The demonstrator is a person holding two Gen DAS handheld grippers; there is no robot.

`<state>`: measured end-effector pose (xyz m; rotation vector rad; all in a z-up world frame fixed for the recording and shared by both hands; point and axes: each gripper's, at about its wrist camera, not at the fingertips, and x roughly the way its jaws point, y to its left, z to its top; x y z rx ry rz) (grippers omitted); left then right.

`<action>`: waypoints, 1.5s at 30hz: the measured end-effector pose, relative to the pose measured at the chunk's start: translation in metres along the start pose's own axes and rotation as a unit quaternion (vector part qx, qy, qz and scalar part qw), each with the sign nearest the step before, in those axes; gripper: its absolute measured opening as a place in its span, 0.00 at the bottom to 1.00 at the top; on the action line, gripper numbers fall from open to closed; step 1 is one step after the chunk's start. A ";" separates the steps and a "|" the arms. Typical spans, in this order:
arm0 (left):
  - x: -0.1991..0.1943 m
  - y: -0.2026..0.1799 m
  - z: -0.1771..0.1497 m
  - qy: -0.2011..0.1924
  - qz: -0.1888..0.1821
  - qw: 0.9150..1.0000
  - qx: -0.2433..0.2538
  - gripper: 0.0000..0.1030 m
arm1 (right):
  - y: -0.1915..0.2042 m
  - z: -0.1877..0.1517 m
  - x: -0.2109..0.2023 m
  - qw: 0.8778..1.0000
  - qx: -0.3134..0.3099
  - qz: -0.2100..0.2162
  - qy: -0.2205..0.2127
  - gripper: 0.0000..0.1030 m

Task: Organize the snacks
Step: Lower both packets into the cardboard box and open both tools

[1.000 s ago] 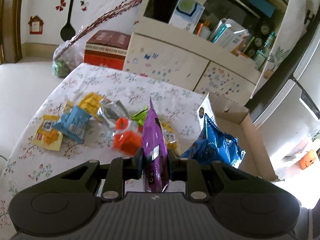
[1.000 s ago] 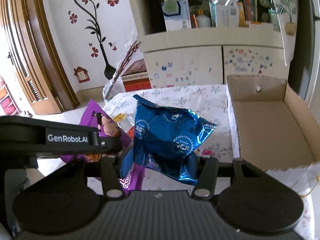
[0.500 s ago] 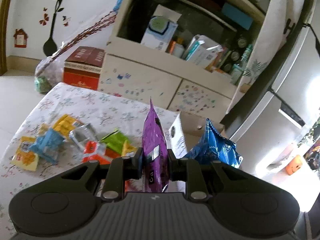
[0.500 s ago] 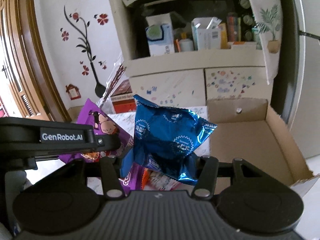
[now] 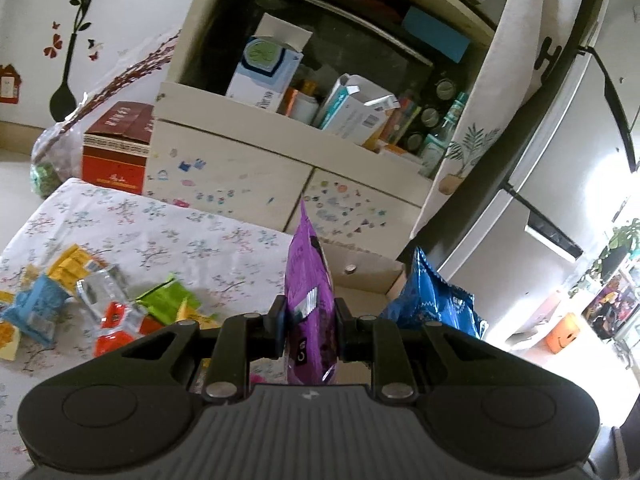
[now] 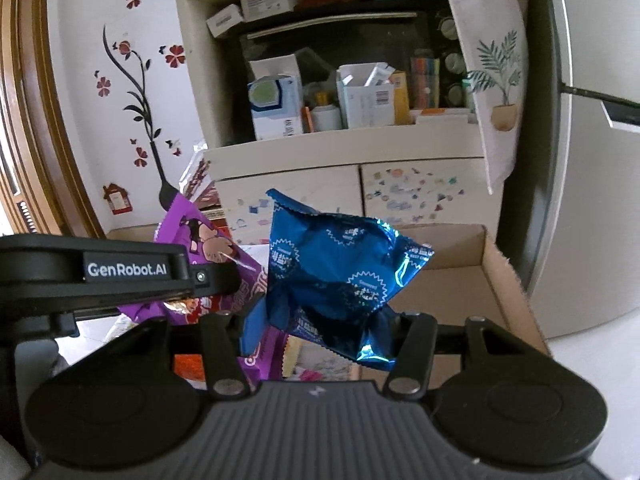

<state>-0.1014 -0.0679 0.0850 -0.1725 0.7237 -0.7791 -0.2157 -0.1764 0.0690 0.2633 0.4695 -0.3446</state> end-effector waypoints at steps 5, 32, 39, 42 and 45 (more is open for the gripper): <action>0.015 -0.011 0.003 0.001 -0.010 1.000 -0.003 0.26 | -0.018 0.005 0.002 1.000 0.013 -0.007 0.012 0.53; 0.118 -0.019 -0.025 0.100 -0.031 0.994 -0.013 0.41 | -0.121 0.017 0.071 0.984 0.124 -0.028 0.122 0.63; 0.118 -0.016 -0.032 0.099 0.040 0.994 0.036 0.54 | -0.139 0.017 0.074 0.984 0.133 -0.066 0.100 0.72; 0.121 -0.015 -0.039 0.111 0.065 0.990 0.057 0.56 | -0.152 0.016 0.080 0.980 0.142 -0.101 0.098 0.73; 0.125 -0.017 -0.050 0.121 0.075 0.987 0.078 0.61 | -0.166 0.011 0.085 0.974 0.171 -0.111 0.103 0.73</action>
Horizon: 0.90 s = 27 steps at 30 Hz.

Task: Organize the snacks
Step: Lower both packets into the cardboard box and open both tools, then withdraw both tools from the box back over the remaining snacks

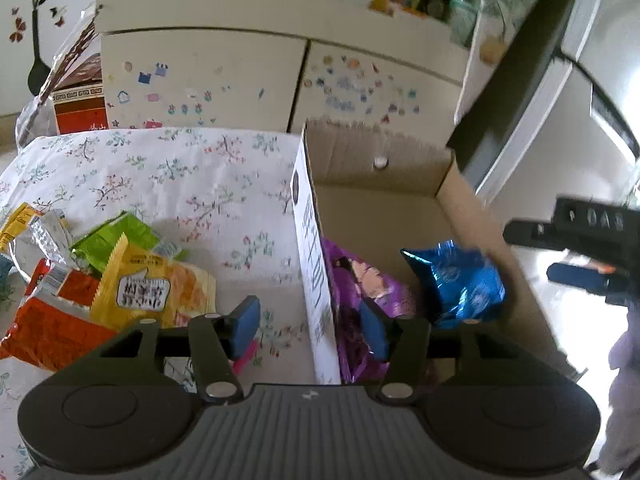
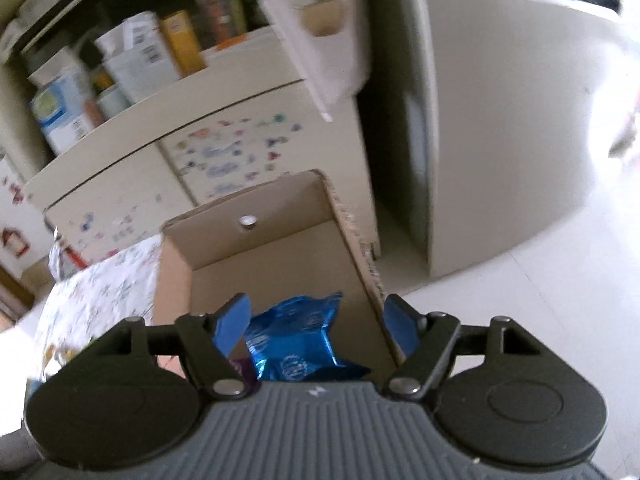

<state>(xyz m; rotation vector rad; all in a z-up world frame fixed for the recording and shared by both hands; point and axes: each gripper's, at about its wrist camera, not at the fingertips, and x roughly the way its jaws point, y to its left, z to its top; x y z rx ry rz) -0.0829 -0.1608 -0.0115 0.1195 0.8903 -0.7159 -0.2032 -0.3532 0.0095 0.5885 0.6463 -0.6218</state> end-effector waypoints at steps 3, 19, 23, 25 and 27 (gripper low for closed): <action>0.003 -0.006 -0.010 0.010 0.016 1.000 0.020 0.62 | -0.006 -0.004 0.016 0.999 0.014 -0.003 0.032 0.73; -0.007 0.001 -0.039 0.039 0.031 0.998 0.036 0.70 | 0.000 0.008 0.000 0.999 -0.007 -0.008 -0.036 0.75; -0.012 0.003 -0.043 0.042 0.033 0.998 0.042 0.70 | -0.015 0.004 0.020 0.998 0.045 0.011 0.037 0.75; -0.015 0.005 -0.045 0.044 0.034 0.997 0.046 0.70 | -0.011 0.000 0.024 0.997 0.050 0.021 0.059 0.75; -0.020 0.008 -0.047 0.045 0.035 0.997 0.050 0.70 | -0.003 -0.001 0.023 0.997 0.035 0.023 0.060 0.75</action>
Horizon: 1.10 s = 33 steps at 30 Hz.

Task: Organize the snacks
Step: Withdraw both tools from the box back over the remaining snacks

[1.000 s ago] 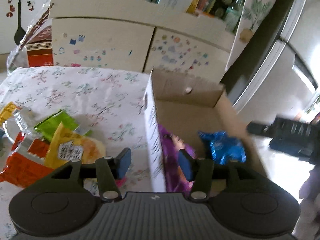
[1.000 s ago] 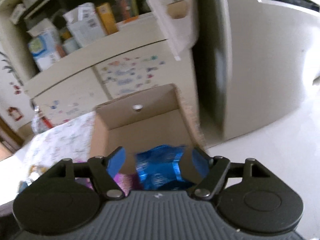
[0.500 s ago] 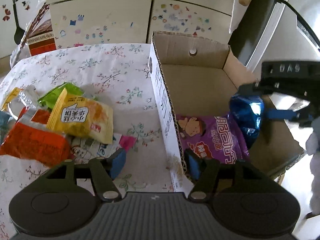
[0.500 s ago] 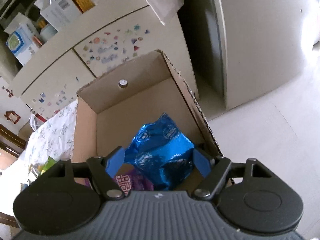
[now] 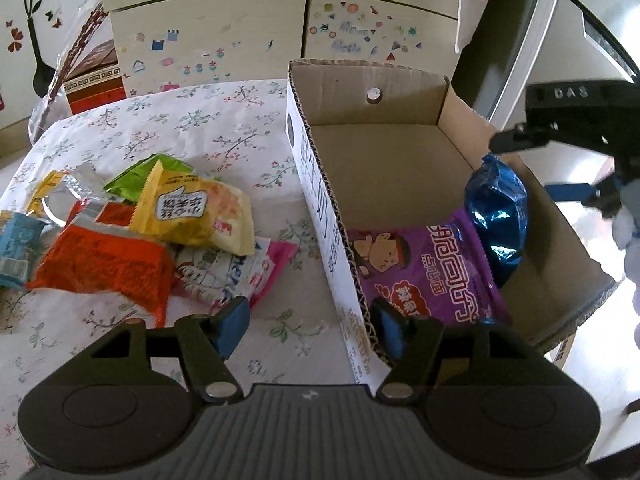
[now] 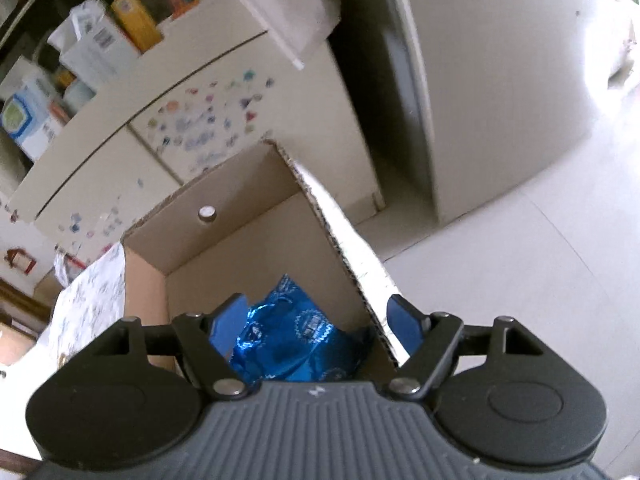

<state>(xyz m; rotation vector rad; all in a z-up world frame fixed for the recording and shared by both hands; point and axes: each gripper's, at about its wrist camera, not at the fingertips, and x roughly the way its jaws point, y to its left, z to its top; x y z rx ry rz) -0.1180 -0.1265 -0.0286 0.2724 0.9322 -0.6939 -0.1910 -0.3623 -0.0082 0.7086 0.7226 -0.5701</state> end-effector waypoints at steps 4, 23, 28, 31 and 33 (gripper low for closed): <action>-0.010 0.008 -0.004 0.002 -0.004 1.000 0.007 0.72 | 0.018 -0.007 -0.009 0.999 -0.042 -0.018 -0.018 0.75; -0.093 0.113 0.032 -0.048 0.059 0.997 -0.001 0.88 | 0.137 -0.050 -0.048 0.963 -0.215 0.145 -0.067 0.75; -0.093 0.142 0.041 -0.049 0.090 0.995 -0.019 0.95 | 0.163 -0.064 -0.046 0.950 -0.250 0.178 -0.054 0.75; -0.096 0.157 0.041 -0.060 0.081 0.993 -0.059 0.96 | 0.174 -0.069 -0.045 0.943 -0.264 0.195 -0.049 0.75; -0.094 0.162 0.042 -0.062 0.074 0.992 -0.079 0.96 | 0.181 -0.074 -0.044 0.939 -0.273 0.203 -0.047 0.75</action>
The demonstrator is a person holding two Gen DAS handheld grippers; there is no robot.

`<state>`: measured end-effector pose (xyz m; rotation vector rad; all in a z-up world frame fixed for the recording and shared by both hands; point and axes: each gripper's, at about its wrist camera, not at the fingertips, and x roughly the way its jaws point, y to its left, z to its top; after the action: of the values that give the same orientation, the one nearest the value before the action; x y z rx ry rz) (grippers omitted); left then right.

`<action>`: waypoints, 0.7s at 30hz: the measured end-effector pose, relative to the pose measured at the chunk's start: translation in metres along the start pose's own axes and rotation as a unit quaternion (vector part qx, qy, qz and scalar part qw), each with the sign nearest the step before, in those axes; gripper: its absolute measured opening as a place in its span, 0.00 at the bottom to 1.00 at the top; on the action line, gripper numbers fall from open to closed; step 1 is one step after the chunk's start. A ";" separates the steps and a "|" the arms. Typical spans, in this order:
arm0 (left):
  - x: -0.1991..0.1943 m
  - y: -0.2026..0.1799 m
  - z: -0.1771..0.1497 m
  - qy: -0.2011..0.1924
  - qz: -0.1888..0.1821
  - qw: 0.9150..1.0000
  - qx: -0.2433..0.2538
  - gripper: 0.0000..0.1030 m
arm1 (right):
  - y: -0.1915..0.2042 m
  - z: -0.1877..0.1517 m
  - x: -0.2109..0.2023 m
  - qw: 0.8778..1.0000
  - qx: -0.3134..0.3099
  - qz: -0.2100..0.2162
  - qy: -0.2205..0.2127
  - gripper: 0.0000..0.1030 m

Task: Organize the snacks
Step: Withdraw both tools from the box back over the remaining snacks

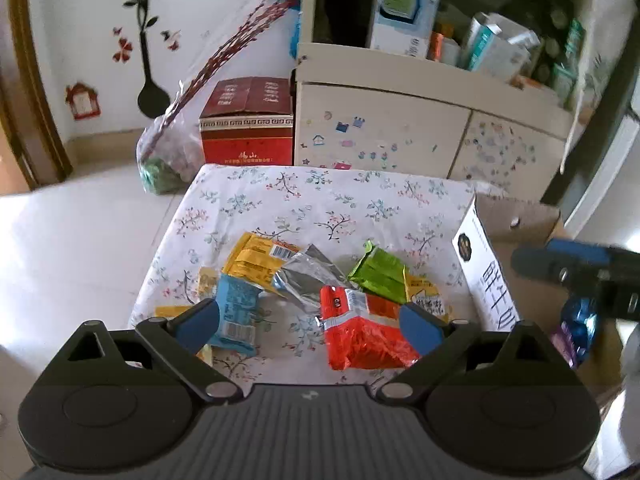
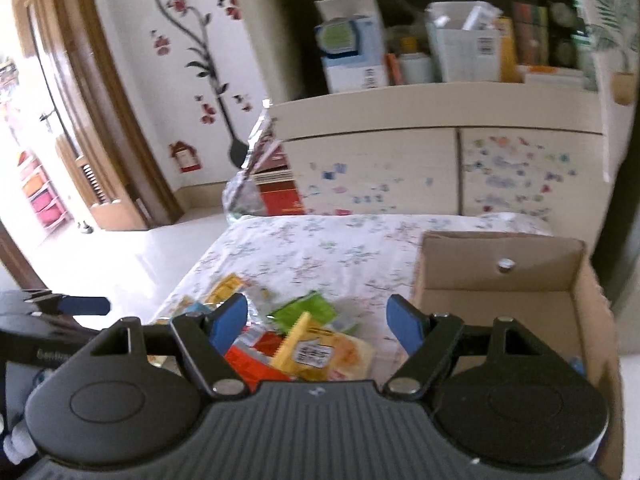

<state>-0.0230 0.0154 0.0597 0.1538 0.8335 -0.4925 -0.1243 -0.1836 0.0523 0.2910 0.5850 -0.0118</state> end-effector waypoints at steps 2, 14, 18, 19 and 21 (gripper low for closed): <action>0.006 0.002 -0.001 0.000 0.009 1.000 -0.014 0.97 | 0.006 -0.001 0.005 1.000 -0.005 0.004 0.006 0.75; 0.054 -0.019 -0.019 0.037 -0.017 0.999 -0.006 0.97 | -0.002 0.001 0.029 0.997 0.070 0.003 0.019 0.68; 0.071 -0.024 -0.019 0.045 -0.021 0.999 -0.020 0.97 | -0.004 0.005 0.032 0.995 0.097 0.013 0.013 0.68; 0.076 -0.026 -0.019 0.048 -0.020 0.998 -0.024 0.97 | -0.004 0.006 0.033 0.995 0.098 0.014 0.013 0.68; 0.087 -0.026 -0.020 0.058 -0.020 0.997 -0.037 0.97 | -0.002 0.006 0.036 0.995 0.101 0.016 0.015 0.68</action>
<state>0.0004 -0.0326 -0.0168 0.0973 0.9690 -0.4929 -0.0911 -0.1847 0.0371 0.4981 0.6100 -0.0359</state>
